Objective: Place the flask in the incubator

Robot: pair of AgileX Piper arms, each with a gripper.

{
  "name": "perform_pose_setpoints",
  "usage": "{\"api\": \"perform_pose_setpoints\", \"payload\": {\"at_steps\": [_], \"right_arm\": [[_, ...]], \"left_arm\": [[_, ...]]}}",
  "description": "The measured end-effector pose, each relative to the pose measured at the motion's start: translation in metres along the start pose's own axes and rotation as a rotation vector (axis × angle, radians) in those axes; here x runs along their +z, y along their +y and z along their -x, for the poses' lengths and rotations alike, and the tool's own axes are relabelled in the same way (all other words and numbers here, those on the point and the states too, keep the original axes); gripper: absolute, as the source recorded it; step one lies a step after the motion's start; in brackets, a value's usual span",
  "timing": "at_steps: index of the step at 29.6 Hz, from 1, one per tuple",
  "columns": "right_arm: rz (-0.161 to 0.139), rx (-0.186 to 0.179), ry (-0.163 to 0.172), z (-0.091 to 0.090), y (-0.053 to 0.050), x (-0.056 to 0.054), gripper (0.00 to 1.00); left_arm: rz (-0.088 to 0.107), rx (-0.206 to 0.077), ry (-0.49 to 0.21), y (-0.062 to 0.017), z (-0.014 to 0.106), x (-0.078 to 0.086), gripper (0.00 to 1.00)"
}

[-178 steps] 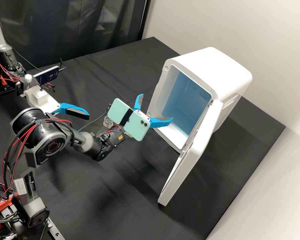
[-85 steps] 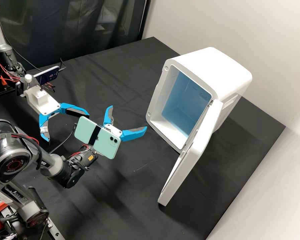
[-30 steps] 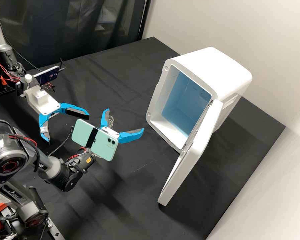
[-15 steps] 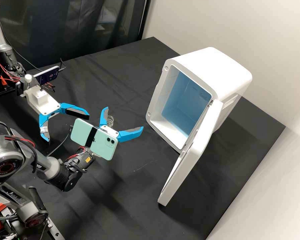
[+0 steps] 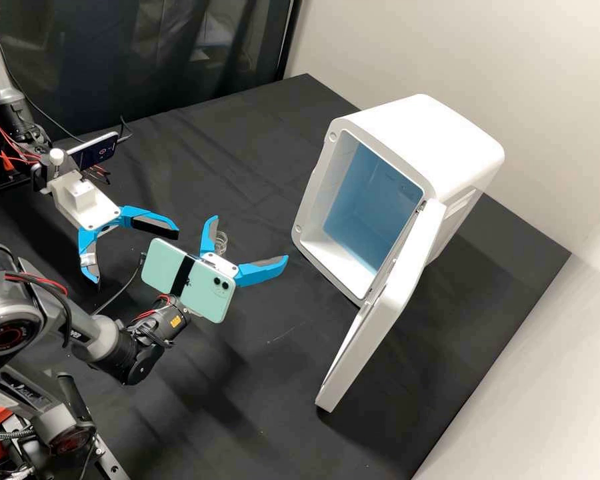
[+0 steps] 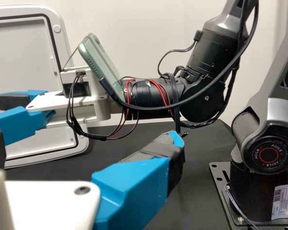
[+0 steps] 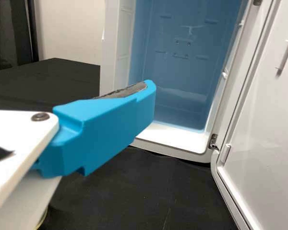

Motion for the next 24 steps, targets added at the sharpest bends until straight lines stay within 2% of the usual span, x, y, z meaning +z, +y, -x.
{"api": "perform_pose_setpoints", "payload": {"at_steps": [5,16,24], "right_arm": [[-0.004,-0.022,0.026,-0.0010,-0.0041,-0.0048,1.00],[-0.008,-0.030,0.019,0.0014,-0.0065,-0.0041,1.00],[-0.006,-0.026,0.029,0.0033,-0.0062,-0.0062,1.00]], "left_arm": [[0.000,0.000,0.000,0.0000,0.0000,0.0000,1.00],[0.000,0.000,0.000,0.0000,0.0000,0.0000,1.00],[0.000,0.000,0.000,0.0000,0.0000,0.0000,1.00]]}}
